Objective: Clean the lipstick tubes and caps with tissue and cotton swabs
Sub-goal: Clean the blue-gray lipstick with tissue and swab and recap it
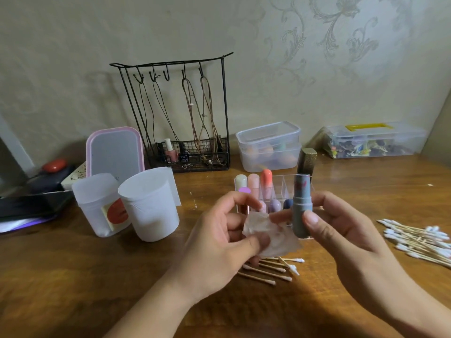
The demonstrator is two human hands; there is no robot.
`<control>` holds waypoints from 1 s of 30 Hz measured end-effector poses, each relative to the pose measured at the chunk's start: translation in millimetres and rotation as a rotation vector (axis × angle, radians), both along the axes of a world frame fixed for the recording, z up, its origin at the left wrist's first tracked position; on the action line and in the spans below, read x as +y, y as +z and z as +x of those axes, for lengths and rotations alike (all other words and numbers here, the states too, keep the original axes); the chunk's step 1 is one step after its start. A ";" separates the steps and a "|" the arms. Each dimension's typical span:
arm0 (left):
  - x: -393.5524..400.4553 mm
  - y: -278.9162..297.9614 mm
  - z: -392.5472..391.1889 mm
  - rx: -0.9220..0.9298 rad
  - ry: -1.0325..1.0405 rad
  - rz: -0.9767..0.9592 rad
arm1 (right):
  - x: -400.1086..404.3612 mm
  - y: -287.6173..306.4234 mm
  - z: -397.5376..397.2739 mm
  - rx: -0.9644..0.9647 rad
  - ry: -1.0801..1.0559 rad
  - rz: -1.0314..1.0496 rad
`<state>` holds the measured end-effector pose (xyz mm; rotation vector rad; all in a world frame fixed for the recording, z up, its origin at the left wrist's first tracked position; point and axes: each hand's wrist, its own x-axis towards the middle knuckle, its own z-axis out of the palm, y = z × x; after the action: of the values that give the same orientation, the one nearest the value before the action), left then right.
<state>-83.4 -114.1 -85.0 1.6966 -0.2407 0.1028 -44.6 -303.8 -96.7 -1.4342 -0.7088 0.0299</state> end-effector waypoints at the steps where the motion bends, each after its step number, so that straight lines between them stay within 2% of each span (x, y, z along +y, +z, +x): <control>1: -1.1 -0.8 -0.5 -0.016 -0.029 0.022 | 0.3 -1.3 0.3 0.000 0.005 -0.033; 5: -3.3 -1.2 -2.3 -0.066 -0.023 0.021 | 0.1 -4.7 -0.9 -0.082 -0.072 -0.155; 9: -1.0 0.0 -2.2 -0.092 0.050 -0.059 | -3.2 1.1 -8.0 -0.215 -0.162 -0.090; 13: 1.5 -0.2 -2.2 -0.125 0.031 0.013 | -5.2 6.9 -15.2 -0.371 -0.112 -0.172; 17: -1.4 -1.8 -4.8 -0.123 -0.029 0.064 | -1.8 1.0 -11.7 -0.283 -0.049 -0.281; 21: -1.0 -2.3 -5.4 -0.087 -0.098 0.103 | -1.0 4.8 -5.8 0.006 0.110 0.015; 23: -0.6 -1.4 -4.8 -0.086 -0.116 0.128 | -1.6 3.2 -1.4 0.080 0.140 0.100; 26: -0.1 -1.0 -3.0 -0.077 -0.098 0.146 | -1.3 0.5 2.3 0.115 0.141 0.156; 30: 2.4 -4.6 -1.0 -0.087 -0.001 0.230 | 1.6 -0.6 1.1 0.066 0.063 0.140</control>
<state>-84.4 -111.7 -89.6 1.9226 -0.3285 0.1526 -43.5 -302.3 -97.3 -1.2716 -0.6883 0.0751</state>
